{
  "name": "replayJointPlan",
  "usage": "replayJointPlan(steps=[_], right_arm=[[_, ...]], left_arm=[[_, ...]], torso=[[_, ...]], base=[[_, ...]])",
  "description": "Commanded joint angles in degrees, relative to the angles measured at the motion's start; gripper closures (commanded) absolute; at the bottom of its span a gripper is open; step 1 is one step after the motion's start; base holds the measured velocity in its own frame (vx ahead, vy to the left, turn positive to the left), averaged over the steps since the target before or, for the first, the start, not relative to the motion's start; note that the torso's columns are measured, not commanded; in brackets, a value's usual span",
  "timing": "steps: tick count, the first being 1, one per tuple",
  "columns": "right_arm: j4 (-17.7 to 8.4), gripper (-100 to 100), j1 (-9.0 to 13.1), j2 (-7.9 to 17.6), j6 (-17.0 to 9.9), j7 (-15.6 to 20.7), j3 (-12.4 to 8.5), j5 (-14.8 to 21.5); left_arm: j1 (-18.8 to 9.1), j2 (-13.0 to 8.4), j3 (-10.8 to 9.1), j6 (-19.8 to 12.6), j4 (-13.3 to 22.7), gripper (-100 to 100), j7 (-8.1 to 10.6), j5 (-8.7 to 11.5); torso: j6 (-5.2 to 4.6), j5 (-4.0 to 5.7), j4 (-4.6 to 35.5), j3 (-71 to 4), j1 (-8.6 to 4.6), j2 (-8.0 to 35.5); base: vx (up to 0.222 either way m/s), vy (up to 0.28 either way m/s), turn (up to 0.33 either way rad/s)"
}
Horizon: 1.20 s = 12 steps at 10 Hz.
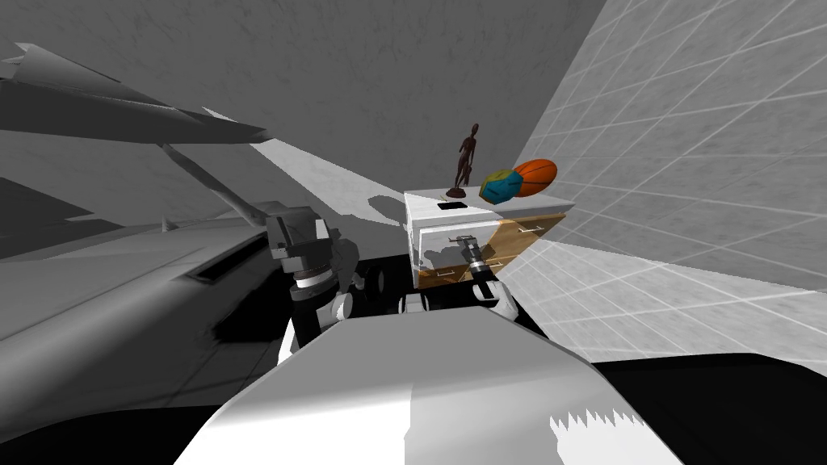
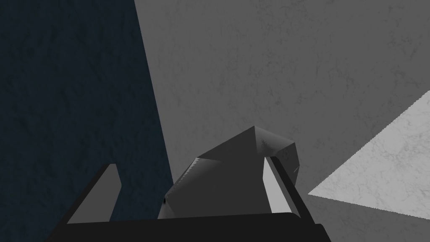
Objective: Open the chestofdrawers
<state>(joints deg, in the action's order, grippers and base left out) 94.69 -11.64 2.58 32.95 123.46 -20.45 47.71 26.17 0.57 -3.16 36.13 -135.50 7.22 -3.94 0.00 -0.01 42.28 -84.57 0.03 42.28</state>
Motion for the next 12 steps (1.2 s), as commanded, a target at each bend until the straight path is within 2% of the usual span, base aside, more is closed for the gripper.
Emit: replayJointPlan(steps=[1, 3, 4, 6, 7, 8, 9, 10, 12], right_arm=[[0.1, -100, -0.1, 3.3, -0.1, -0.1, 0.1, 0.1], [0.2, -100, -0.1, 5.3, -0.3, -0.2, 0.2, 0.3], [0.6, -100, -0.3, 4.9, -1.8, -1.4, 1.2, 1.7], [0.8, -100, -0.4, 1.7, -2.7, -2.2, 1.9, 2.4], [0.8, -100, -0.4, 1.0, -2.8, -2.3, 1.9, 2.5], [1.1, -100, -0.6, 1.6, -2.8, -2.3, 1.9, 2.4], [1.4, -100, -0.3, 0.8, -2.5, -5.2, 3.2, -0.4], [1.4, -100, -0.3, 0.8, -2.5, -6.5, 3.2, -2.0], [1.4, -100, -0.3, 0.8, -2.5, -9.8, 3.2, -5.5]], left_arm=[[0.0, 0.0, 0.00, 0.0, 0.0, 0, 0.00, 0.0], [0.0, 0.0, 0.00, 0.0, 0.0, 0, 0.00, 0.0], [0.0, 0.0, 0.00, 0.0, 0.0, 0, 0.00, 0.0], [0.0, 0.0, 0.01, 0.0, 0.0, 0, 0.00, 0.0], [0.0, 0.0, 0.00, 0.0, 0.0, 0, 0.00, 0.0], [0.0, 0.0, 0.00, 0.0, 0.0, 0, 0.00, 0.0], [0.0, 0.0, 0.00, 0.0, 0.0, 0, 0.00, 0.0], [0.0, 0.0, -0.01, 0.0, 0.0, 0, 0.00, 0.0], [0.0, 0.0, -0.01, 0.0, 0.0, 0, 0.00, 0.0]], torso=[[0.00, 0.00, 0.0, 0.0, -0.01, 0.0], [0.00, 0.01, 0.0, 0.0, -0.02, 0.0], [0.00, 0.01, 0.0, 0.0, -0.02, 0.0], [0.00, -0.06, 0.1, 0.1, 0.20, 0.2], [-0.01, 0.04, 0.0, -0.1, -0.19, -0.1], [-0.02, 0.08, -0.1, -0.1, -0.26, -0.2], [-0.01, 0.05, 0.0, -0.1, -0.17, -0.1], [-0.01, 0.11, 0.0, 0.1, -0.44, 0.1], [0.00, -0.01, 0.0, 0.0, 0.08, 0.0]], base=[[-0.006, 0.009, 0.006], [-0.008, 0.010, 0.014], [-0.069, 0.078, 0.152], [-0.040, 0.055, 0.085], [0.000, 0.000, 0.000], [0.000, 0.000, 0.000], [-0.038, -0.126, 0.495], [-0.056, -0.150, 0.162], [-0.024, -0.049, 0.068]])
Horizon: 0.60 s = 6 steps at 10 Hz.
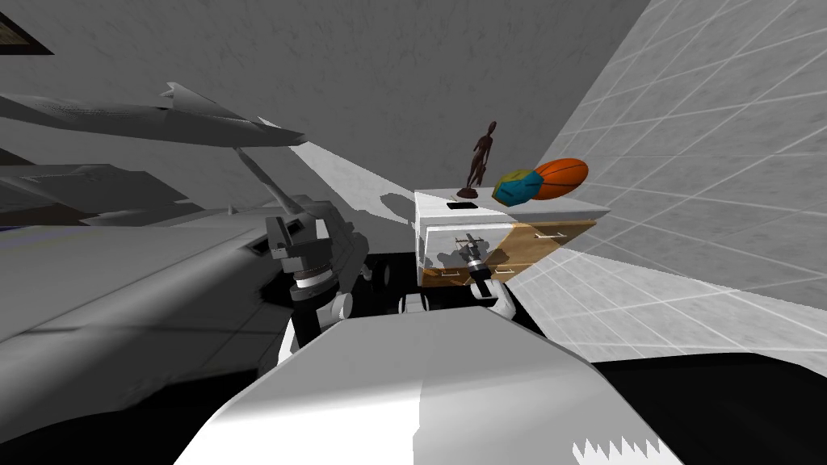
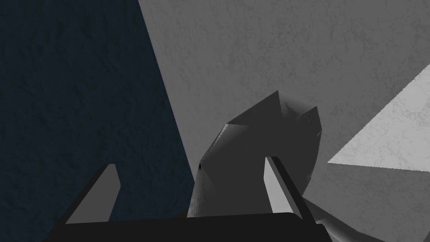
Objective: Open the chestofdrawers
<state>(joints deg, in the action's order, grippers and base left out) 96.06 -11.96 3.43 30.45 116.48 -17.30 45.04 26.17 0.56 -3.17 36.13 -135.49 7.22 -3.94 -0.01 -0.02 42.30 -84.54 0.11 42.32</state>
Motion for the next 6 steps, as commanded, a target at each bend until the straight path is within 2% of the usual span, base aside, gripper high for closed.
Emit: replayJointPlan(steps=[1, 2, 6], right_arm=[[0.0, -100, 0.0, -0.1, 0.0, -4.5, 0.1, -4.6], [0.0, -100, 0.0, -0.1, 0.0, -6.1, 0.1, -6.3], [0.0, -100, 0.0, -0.1, 0.0, -12.7, 0.1, -6.4]], left_arm=[[0.0, 0.0, 0.00, 0.0, 0.0, 0, 0.00, 0.0], [0.0, 0.0, 0.01, 0.0, 0.0, 0, 0.00, 0.0], [0.0, 0.0, 0.01, 0.0, 0.0, 0, 0.00, 0.0]], torso=[[-0.01, -0.07, 0.0, -0.1, 0.21, -0.1], [0.01, -0.07, -0.1, -0.1, 0.19, -0.2], [0.00, 0.04, 0.0, 0.0, -0.19, 0.0]], base=[[0.004, 0.015, -0.028], [0.009, 0.021, -0.003], [0.002, 0.005, 0.001]])
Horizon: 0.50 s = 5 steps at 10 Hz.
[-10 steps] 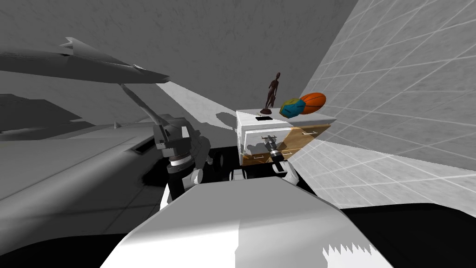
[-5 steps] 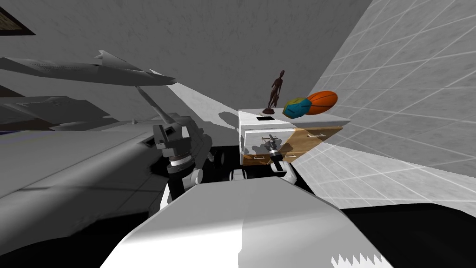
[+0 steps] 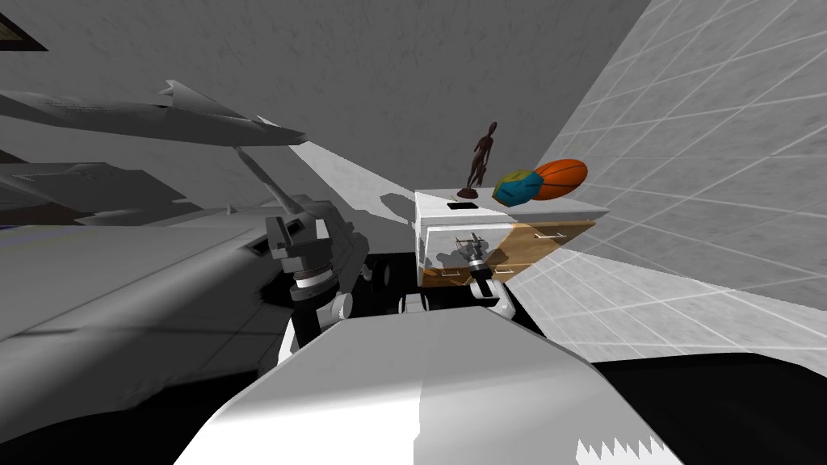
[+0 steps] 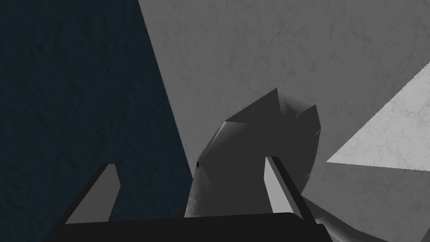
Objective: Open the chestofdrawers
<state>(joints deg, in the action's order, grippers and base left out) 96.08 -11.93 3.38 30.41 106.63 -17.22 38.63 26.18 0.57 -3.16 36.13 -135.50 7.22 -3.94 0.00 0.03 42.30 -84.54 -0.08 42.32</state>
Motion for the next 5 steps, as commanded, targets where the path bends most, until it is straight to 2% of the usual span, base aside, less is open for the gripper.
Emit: replayJointPlan(steps=[1, 3, 4, 5], right_arm=[[0.7, -100, 0.7, 1.0, -1.7, -2.6, 0.1, 0.2], [1.3, -100, 1.4, 2.0, -3.4, -3.6, 0.2, 0.3], [0.7, -100, 1.1, 1.7, -2.7, -3.3, 0.1, 0.3], [0.4, 100, 0.4, 0.6, -1.0, -2.2, 0.0, 0.1]], left_arm=[[0.0, 0.0, 0.00, 0.0, 0.0, 0, 0.00, 0.0], [0.0, 0.0, 0.00, 0.0, 0.0, 0, 0.00, 0.0], [0.0, 0.0, 0.00, 0.0, 0.0, 0, 0.00, 0.0], [0.0, 0.0, 0.00, 0.0, 0.0, 0, 0.00, 0.0]], torso=[[0.00, -0.01, 0.0, 0.0, 0.04, 0.0], [0.02, -0.08, 0.0, -0.1, 0.15, -0.1], [0.05, -0.12, 0.1, -0.1, 0.15, -0.1], [0.11, -0.07, 0.1, -0.1, 0.06, -0.1]], base=[[0.026, 0.007, 0.039], [0.041, 0.019, 0.035], [0.008, 0.011, -0.012], [-0.031, -0.006, -0.026]])
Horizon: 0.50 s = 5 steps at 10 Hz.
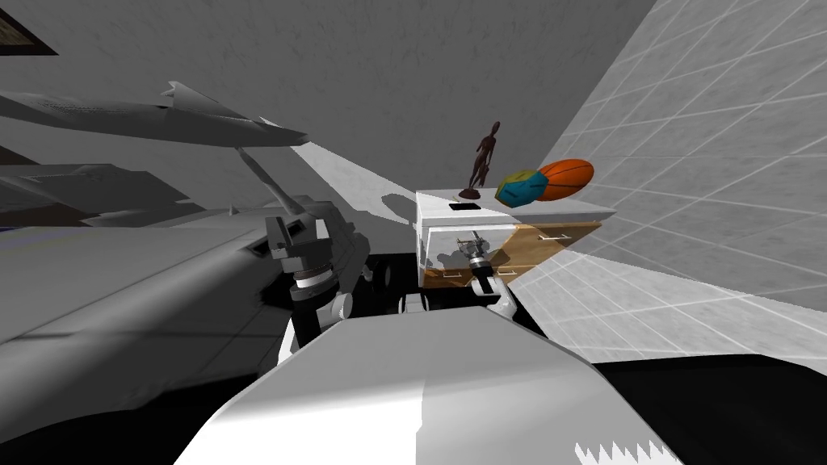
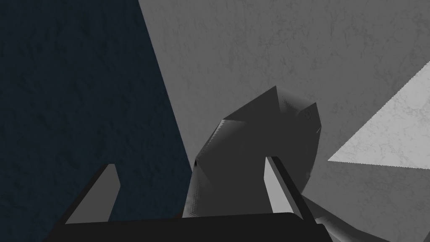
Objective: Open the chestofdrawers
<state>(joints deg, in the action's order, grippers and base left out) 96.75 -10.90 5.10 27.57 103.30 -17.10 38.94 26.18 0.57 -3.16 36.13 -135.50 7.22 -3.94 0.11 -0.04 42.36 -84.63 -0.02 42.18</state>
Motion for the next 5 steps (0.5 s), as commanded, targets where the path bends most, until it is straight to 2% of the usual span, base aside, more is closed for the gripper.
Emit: replayJointPlan(steps=[1, 3, 5], right_arm=[[-0.5, 100, -0.9, -1.5, 2.5, 1.5, -0.1, -0.3], [-0.1, 100, -1.1, -0.9, 1.2, 0.6, 0.6, 0.0], [1.0, 100, -0.9, -0.4, 0.5, -0.1, 0.6, -0.1]], left_arm=[[0.0, 0.0, 0.00, 0.0, 0.0, 0, 0.00, 0.0], [0.0, 0.0, 0.00, 0.0, 0.0, 0, 0.00, 0.0], [0.0, 0.0, 0.00, 0.0, 0.0, 0, 0.00, 0.0]], torso=[[-0.19, -0.05, 0.1, 0.1, -0.06, 0.2], [-0.44, -0.22, 0.5, 0.3, -0.07, 0.6], [-0.41, -0.21, 0.5, 0.6, 0.06, 1.0]], base=[[-0.043, -0.002, -0.010], [-0.060, 0.013, 0.015], [-0.154, 0.035, -0.027]])
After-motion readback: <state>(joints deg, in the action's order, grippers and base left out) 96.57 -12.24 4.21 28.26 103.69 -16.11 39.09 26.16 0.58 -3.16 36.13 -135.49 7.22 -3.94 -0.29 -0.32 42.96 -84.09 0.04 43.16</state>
